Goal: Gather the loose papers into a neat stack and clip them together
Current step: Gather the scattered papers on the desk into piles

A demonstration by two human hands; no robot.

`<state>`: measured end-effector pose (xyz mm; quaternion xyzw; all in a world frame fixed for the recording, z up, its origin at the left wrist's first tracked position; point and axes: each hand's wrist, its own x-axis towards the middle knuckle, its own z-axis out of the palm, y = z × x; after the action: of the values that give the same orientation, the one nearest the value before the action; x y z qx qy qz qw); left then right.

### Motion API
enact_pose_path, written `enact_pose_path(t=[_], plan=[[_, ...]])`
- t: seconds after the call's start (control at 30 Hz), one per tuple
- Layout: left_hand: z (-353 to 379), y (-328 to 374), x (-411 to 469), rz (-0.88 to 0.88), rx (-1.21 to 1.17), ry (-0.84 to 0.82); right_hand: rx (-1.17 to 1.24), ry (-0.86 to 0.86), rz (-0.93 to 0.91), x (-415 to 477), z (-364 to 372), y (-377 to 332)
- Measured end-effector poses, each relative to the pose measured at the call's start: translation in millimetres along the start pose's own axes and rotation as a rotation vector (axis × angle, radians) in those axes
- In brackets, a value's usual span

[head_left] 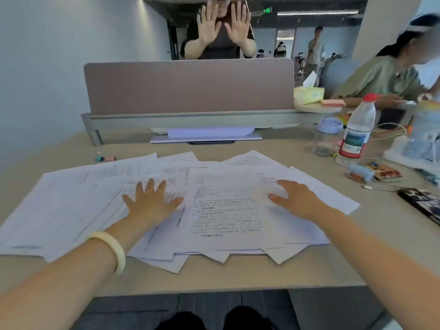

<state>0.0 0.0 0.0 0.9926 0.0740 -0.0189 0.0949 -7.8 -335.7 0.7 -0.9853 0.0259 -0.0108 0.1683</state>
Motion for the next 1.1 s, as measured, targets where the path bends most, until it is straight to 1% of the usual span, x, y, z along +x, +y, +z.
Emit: enact_pose_path(t=[0.07,0.13,0.2,0.27,0.33,0.4,0.47,0.53,0.6,0.67,0.77,0.87,0.93,1.1], plan=[[2,-4,-8,-0.080,0.052,-0.067,-0.034,-0.067,-0.017,-8,8,-6],[11,-8,-10,-0.126,0.048,-0.126,-0.095,-0.130,-0.024,-11,19,-14],[21,-8,-12,-0.084,0.040,-0.146,-0.127,-0.164,-0.024,-9,26,-21],[27,-4,-13,0.015,0.052,-0.129,-0.146,-0.180,-0.013,-6,28,-24],[31,2,-12,0.137,0.071,-0.139,-0.100,-0.184,0.024,-3,26,-25],[31,9,-12,0.250,0.082,-0.164,0.008,-0.173,0.079,-1,20,-27],[29,14,-9,0.333,0.073,-0.188,0.148,-0.168,0.094,-2,10,-28],[29,14,-9,0.389,0.083,-0.190,0.401,-0.138,0.111,0,3,-25],[29,12,-13,0.425,0.082,-0.194,0.643,-0.096,0.169,1,-4,-23],[28,6,-20,0.452,0.083,-0.202,0.750,-0.091,0.226,0,-7,-23],[26,-3,-25,0.512,0.085,-0.214,0.695,-0.118,0.233,-5,-4,-31],[27,-2,-26,0.546,0.084,-0.211,0.531,-0.011,0.206,-6,-1,-32],[29,6,-29,0.584,0.086,-0.211,0.494,0.019,0.218,-7,-6,-28],[36,41,-42,0.762,0.071,-0.204,0.422,-0.036,0.191,-9,-16,-25]])
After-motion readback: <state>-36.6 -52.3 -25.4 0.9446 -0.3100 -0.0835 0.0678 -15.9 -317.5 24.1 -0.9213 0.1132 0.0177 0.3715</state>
